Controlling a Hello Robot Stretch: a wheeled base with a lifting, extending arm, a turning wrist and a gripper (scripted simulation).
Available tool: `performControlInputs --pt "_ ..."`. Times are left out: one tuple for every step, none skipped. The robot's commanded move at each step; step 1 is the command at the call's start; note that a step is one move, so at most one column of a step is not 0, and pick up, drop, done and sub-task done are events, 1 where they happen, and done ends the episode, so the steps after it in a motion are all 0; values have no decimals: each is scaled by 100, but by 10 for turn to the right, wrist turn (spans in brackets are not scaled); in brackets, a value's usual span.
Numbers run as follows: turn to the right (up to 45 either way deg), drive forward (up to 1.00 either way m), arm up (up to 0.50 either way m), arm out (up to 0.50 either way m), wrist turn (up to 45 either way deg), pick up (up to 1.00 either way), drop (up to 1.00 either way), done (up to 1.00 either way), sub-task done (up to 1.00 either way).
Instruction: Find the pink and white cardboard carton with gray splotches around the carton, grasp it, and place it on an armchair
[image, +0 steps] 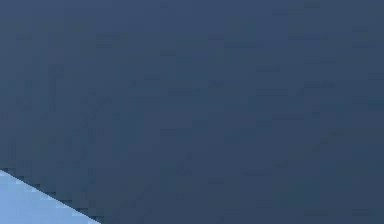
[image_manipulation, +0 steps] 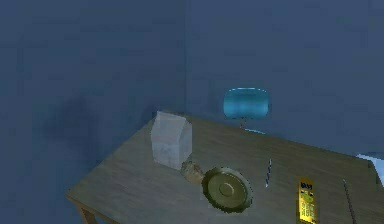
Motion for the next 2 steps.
performControlInputs --pt "0 0 32 0 0 0 0 0 0" --pt "0 0 0 38 0 0 0 0 0"
